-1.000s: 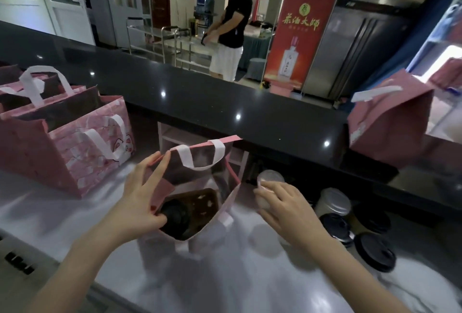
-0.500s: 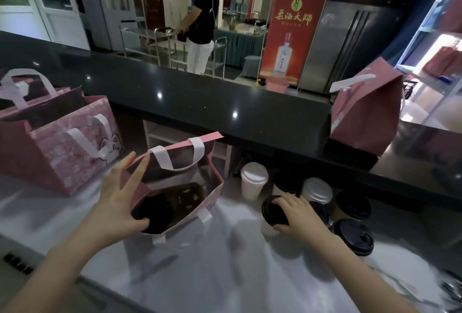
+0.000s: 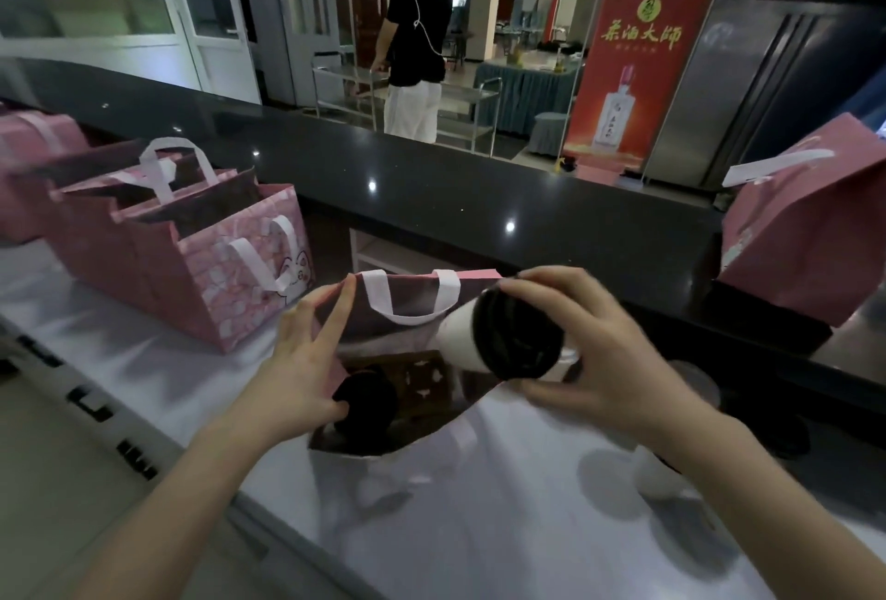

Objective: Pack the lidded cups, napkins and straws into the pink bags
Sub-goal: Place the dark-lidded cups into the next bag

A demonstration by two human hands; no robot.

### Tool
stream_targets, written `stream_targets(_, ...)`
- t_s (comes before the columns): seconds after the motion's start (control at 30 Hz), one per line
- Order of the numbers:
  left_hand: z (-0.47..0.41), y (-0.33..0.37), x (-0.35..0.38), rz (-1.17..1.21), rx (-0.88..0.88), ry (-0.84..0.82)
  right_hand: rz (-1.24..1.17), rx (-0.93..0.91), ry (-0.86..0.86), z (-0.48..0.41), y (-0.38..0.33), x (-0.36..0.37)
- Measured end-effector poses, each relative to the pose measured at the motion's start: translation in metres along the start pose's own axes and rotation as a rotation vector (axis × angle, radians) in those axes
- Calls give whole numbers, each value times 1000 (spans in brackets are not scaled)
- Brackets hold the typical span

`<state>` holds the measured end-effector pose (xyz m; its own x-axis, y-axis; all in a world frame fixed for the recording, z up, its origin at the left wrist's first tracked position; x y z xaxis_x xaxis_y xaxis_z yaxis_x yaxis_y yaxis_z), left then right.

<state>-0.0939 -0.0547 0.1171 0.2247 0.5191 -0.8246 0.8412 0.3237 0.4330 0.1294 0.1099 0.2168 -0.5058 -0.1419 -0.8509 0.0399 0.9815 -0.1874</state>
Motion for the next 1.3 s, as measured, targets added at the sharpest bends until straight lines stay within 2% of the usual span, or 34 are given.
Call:
stream_targets(0.2,-2,-1,-2,47,4,-4,128,-74,-181,-24,-30,76)
stream_targets(0.4,-3,5,-3,73,38,-23,238,-21,-398,-44,-14,142)
stream_targets(0.67,-5,-6,-6,82,13,-37,352,86,-552,-49,3,189)
stream_targets(0.77,-7,-12,-9,72,9,-45,373,110,-567,-44,7,199)
stream_targets(1.0,-10,-19,-13,44,-3,-106,350,167,-474,-49,10,205)
stream_targets(1.3,-35,-30,-15,37,-44,-203,346,271,-515,-81,17,216)
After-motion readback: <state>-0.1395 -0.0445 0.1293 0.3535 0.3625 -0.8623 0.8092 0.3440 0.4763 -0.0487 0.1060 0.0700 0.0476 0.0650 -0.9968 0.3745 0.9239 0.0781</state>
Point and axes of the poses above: each hand's wrist, its own z-axis away from the middle knuckle, its own x-axis out of the palm, y = z × x, the point moved 7 cm from there along -z, towards the middle knuckle, and after that the axes turned 6 degrees about z, right-handed, at the moved point
